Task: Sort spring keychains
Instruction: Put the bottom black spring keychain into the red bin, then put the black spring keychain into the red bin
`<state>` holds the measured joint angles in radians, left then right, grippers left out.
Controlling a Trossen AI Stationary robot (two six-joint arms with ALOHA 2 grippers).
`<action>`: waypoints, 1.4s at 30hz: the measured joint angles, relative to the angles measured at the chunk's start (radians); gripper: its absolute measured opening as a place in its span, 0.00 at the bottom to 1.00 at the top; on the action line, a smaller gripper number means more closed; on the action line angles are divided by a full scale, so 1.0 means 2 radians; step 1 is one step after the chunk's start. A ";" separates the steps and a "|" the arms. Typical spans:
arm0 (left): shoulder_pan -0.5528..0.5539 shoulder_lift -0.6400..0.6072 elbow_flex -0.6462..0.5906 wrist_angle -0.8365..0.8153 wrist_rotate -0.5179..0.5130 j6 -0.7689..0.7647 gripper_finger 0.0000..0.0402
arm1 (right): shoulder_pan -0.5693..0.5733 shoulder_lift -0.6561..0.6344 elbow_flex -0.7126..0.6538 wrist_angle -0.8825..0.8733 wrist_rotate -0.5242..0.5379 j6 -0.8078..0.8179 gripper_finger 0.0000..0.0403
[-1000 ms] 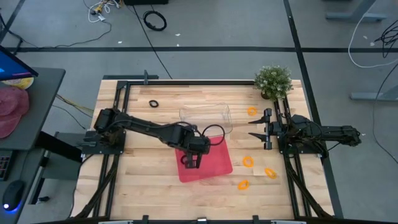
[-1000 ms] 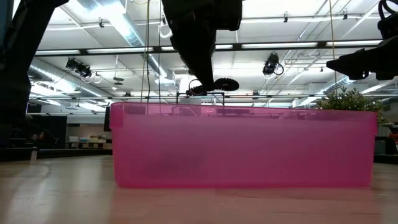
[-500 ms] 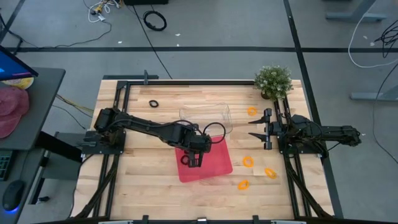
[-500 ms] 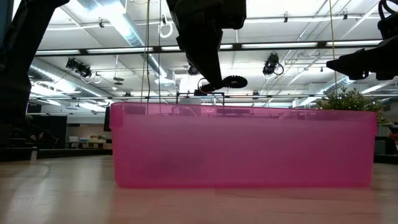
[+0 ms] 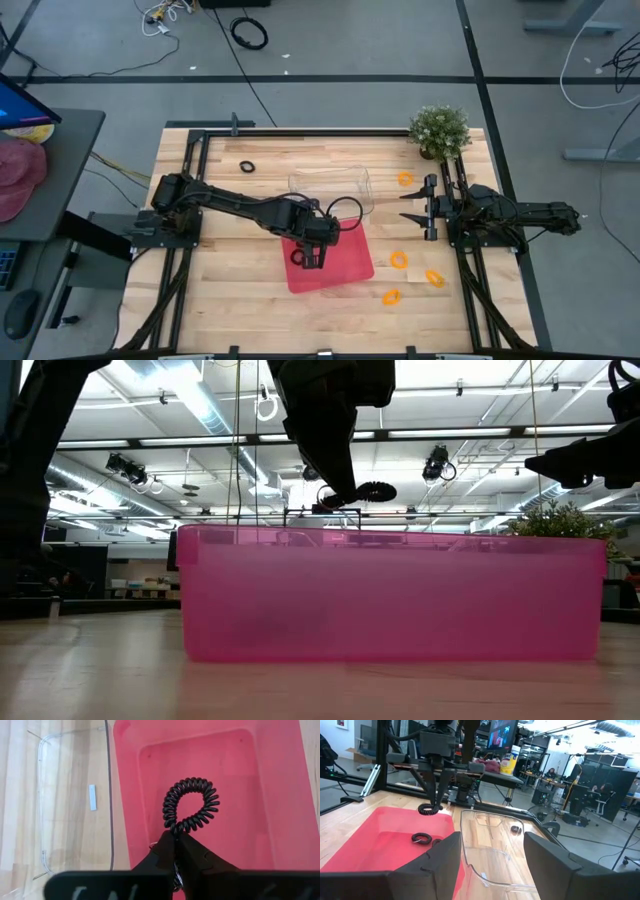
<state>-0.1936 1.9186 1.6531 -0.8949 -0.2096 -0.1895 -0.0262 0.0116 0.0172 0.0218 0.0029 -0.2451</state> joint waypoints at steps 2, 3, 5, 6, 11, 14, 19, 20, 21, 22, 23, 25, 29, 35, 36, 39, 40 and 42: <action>0.000 0.000 0.000 0.001 -0.002 0.001 0.06 | 0.000 0.000 0.000 0.000 0.000 0.000 0.55; 0.000 0.000 0.000 0.000 -0.003 0.001 0.08 | 0.000 0.000 0.000 0.000 0.000 0.000 0.55; 0.000 0.000 0.000 0.000 -0.004 0.001 0.12 | 0.000 0.000 0.000 0.000 0.000 0.000 0.55; 0.000 0.000 0.000 0.000 -0.004 0.001 0.13 | 0.000 0.000 0.000 0.000 0.000 0.000 0.55; -0.004 0.000 0.000 -0.001 -0.004 0.001 0.21 | 0.000 0.000 0.000 0.000 0.000 0.000 0.55; -0.007 0.000 0.000 -0.001 -0.004 0.007 0.28 | 0.000 0.000 0.000 0.000 0.000 0.000 0.55; -0.007 0.000 0.000 -0.001 -0.004 0.008 0.43 | 0.000 0.000 0.000 0.000 0.000 0.000 0.55; -0.007 0.000 0.000 -0.001 -0.004 0.008 0.46 | 0.000 0.000 0.000 0.000 0.000 0.000 0.55; -0.007 0.000 0.000 -0.001 -0.004 0.008 0.49 | 0.000 0.000 0.000 0.000 0.000 0.000 0.55; -0.007 0.000 0.000 -0.001 -0.004 0.008 0.52 | 0.000 0.000 0.000 0.000 0.000 0.000 0.55; -0.007 0.000 0.000 -0.001 -0.004 0.007 0.55 | 0.000 0.000 0.000 0.000 0.000 0.000 0.55; -0.007 0.000 0.000 -0.001 -0.004 0.006 0.59 | 0.000 0.000 0.000 0.000 0.000 0.000 0.55; -0.007 0.000 0.000 -0.001 -0.004 0.006 0.64 | 0.000 0.000 0.000 0.000 0.000 0.000 0.55; -0.007 0.000 0.000 -0.002 -0.004 0.005 0.65 | 0.000 0.000 0.000 0.000 0.000 0.000 0.55; -0.007 0.000 0.000 -0.002 -0.004 0.005 0.65 | 0.000 0.000 0.000 0.000 0.000 0.000 0.55; -0.007 0.000 0.000 -0.002 -0.004 0.005 0.65 | 0.000 0.000 0.000 0.000 0.000 0.000 0.55; -0.007 0.000 0.000 -0.002 -0.004 0.005 0.65 | 0.000 0.000 0.000 0.000 0.000 0.000 0.55; -0.007 0.000 0.000 -0.002 -0.004 0.005 0.65 | 0.000 0.000 0.000 0.000 0.000 0.000 0.55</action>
<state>-0.2073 1.9182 1.6527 -0.8986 -0.2169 -0.1799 -0.0263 0.0116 0.0173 0.0218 0.0029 -0.2451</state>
